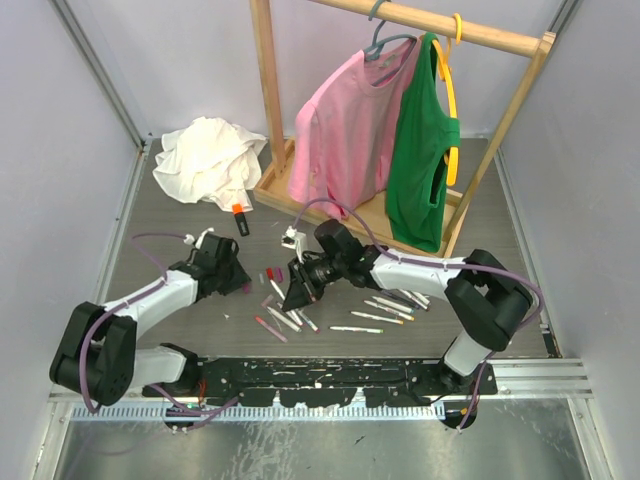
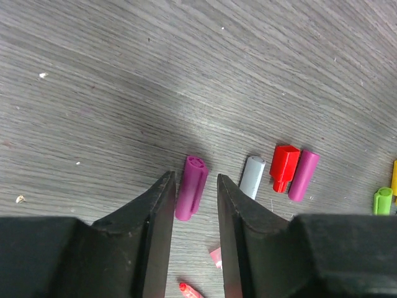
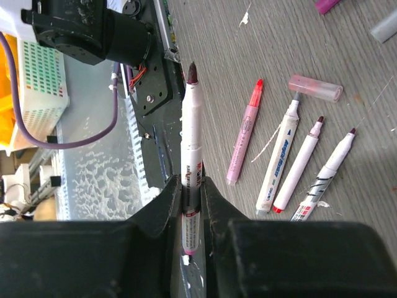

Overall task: Open the pen caps
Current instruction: Place the pen cap at the center of the board, then place the pen at the center of the board.

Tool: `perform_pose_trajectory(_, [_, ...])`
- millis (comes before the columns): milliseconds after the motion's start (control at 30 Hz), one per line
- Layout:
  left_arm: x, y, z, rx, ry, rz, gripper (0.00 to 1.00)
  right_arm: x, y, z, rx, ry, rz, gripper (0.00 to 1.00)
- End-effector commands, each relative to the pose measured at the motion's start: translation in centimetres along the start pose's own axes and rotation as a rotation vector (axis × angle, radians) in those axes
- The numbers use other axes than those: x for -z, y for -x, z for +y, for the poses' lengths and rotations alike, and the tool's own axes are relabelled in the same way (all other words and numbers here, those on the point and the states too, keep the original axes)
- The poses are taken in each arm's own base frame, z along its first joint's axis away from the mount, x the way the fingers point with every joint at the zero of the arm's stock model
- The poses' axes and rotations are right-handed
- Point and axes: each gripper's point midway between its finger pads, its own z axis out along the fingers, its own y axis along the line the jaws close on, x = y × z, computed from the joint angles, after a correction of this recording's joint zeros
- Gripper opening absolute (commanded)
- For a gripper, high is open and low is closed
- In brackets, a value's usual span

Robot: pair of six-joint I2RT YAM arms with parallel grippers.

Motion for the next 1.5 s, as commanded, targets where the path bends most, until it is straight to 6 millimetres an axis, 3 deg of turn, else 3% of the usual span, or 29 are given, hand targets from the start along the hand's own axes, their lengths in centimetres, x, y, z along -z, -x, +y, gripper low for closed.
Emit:
perform_pose_trajectory(0, [0.9, 1.3, -0.7, 0.017, -0.035, -0.04, 0.36, -0.9, 2.2, 1.6, -0.033, 0.024, -0.055, 0.03])
perform_pose_trajectory(200, [4.7, 3.4, 0.8, 0.033, 0.011, -0.163, 0.42, -3.1, 1.3, 2.1, -0.103, -0.002, -0.021, 0.03])
perform_pose_trajectory(367, [10.5, 6.0, 3.3, 0.075, 0.042, -0.361, 0.48, -5.5, 1.0, 2.8, -0.088, -0.069, 0.025, 0.04])
perform_pose_trajectory(500, [15.7, 7.4, 5.0, 0.147, 0.006, -0.52, 0.5, -7.6, -0.2, 1.8, -0.09, -0.16, 0.069, 0.06])
perform_pose_trajectory(633, [20.4, 7.9, 6.7, 0.213, -0.052, -0.639, 0.53, -9.4, -0.4, 1.3, -0.116, -0.213, 0.117, 0.07])
perform_pose_trajectory(767, [23.8, 8.0, 8.0, 0.253, -0.095, -0.716, 0.53, -10.7, -0.7, 1.4, -0.095, -0.267, 0.119, 0.09])
perform_pose_trajectory(900, [24.7, 7.7, 8.6, 0.27, -0.119, -0.739, 0.54, -11.1, -0.1, 0.4, -0.08, -0.356, 0.099, 0.11])
perform_pose_trajectory(1467, [23.4, 7.2, 8.2, 0.283, -0.135, -0.706, 0.52, -11.8, -1.1, -2.1, -0.059, -0.487, 0.129, 0.21])
